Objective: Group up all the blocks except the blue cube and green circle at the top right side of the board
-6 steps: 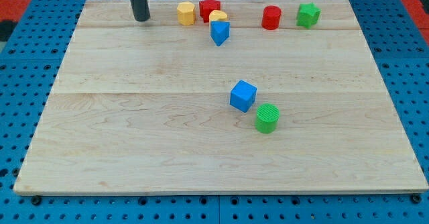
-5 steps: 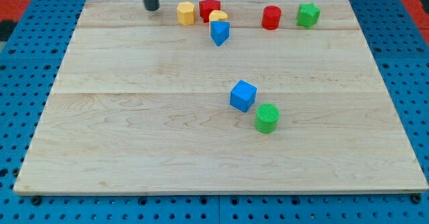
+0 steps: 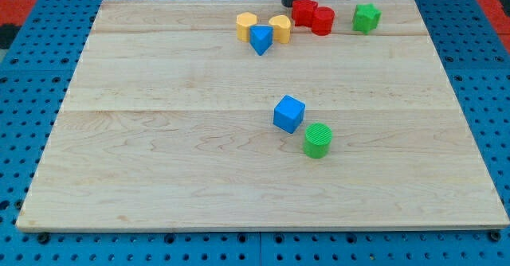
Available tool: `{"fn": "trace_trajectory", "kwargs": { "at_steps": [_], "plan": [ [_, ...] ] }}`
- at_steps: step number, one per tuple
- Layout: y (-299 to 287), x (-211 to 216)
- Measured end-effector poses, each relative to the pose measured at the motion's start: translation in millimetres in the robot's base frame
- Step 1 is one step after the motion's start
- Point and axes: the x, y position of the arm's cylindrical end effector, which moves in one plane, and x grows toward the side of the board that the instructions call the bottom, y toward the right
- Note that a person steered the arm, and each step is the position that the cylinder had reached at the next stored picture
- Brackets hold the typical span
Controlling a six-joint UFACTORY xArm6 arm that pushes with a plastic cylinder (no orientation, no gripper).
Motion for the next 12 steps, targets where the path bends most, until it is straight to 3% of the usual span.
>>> {"fn": "trace_trajectory", "kwargs": {
  "at_steps": [1, 2, 4, 5, 7, 9, 10, 12],
  "plan": [
    [27, 19],
    [-22, -17],
    [-143, -15],
    [-183, 13],
    [-117, 68],
    [-13, 68],
    [-11, 57],
    [-90, 57]
  ]
}}
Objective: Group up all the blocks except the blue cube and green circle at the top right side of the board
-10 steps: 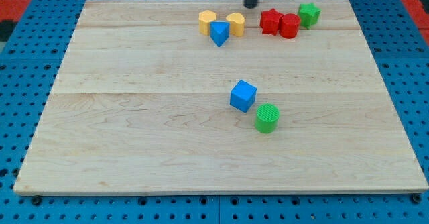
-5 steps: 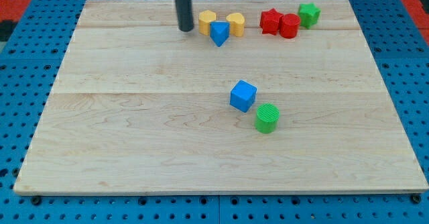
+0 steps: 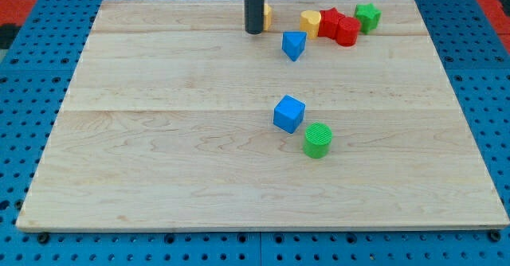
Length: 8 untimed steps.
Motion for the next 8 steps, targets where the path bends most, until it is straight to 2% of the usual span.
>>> {"fn": "trace_trajectory", "kwargs": {
  "at_steps": [1, 2, 3, 4, 6, 7, 8],
  "plan": [
    [-38, -26],
    [-8, -36],
    [65, -18],
    [30, -19],
    [22, 56],
    [83, 59],
    [104, 54]
  ]
}}
